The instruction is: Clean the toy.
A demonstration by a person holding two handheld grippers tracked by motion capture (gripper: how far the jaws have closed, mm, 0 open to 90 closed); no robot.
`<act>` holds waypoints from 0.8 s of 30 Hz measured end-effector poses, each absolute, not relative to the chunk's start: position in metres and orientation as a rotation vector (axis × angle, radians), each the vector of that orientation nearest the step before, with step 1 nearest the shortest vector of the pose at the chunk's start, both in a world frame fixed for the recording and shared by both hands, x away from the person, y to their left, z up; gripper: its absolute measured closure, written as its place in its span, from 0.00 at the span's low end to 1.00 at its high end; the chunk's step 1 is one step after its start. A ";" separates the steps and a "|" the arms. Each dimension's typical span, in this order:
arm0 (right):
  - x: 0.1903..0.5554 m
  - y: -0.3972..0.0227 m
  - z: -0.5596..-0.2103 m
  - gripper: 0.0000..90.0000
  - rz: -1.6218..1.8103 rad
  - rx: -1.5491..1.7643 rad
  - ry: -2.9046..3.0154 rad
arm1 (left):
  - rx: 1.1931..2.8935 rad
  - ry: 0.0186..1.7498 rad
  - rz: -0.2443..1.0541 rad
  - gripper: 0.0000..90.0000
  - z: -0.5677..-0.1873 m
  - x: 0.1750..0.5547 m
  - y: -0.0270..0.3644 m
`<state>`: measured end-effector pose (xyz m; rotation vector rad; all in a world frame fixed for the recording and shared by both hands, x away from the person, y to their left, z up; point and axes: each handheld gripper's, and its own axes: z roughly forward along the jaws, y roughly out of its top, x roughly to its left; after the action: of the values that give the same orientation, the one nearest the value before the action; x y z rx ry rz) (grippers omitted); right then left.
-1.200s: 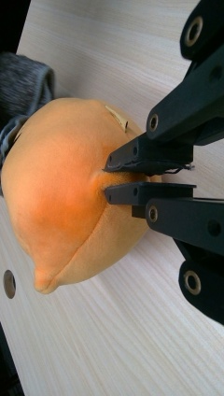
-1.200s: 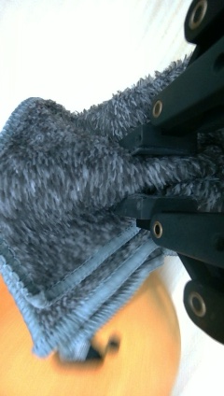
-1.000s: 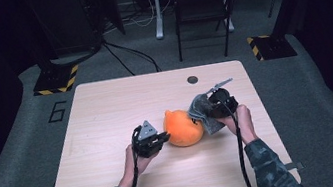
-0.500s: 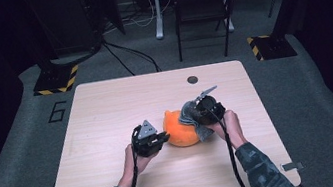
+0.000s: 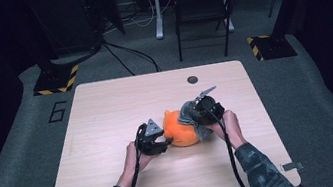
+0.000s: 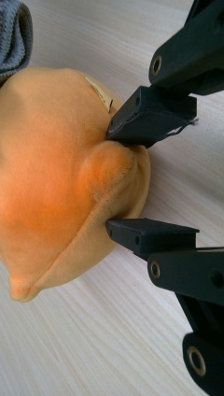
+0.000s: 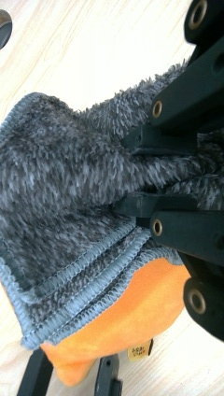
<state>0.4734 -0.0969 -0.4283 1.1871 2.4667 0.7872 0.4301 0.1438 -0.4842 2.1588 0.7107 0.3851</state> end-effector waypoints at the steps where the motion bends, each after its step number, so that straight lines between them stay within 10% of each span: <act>1: 0.473 -0.097 -0.428 0.84 0.784 1.183 2.480 | 2.151 0.706 0.384 0.62 -0.485 0.429 0.143; 8: 0.474 -0.097 -0.430 0.84 0.795 1.188 2.460 | 2.110 0.709 0.392 0.85 -0.487 0.427 0.140; 24: 0.453 -0.085 -0.394 0.83 0.929 1.103 2.427 | 2.033 0.806 0.241 0.87 -0.460 0.424 0.142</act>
<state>0.4533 -0.0853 -0.3942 1.1025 2.4272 0.9293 0.4244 0.1419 -0.4598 2.0332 0.8063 0.2411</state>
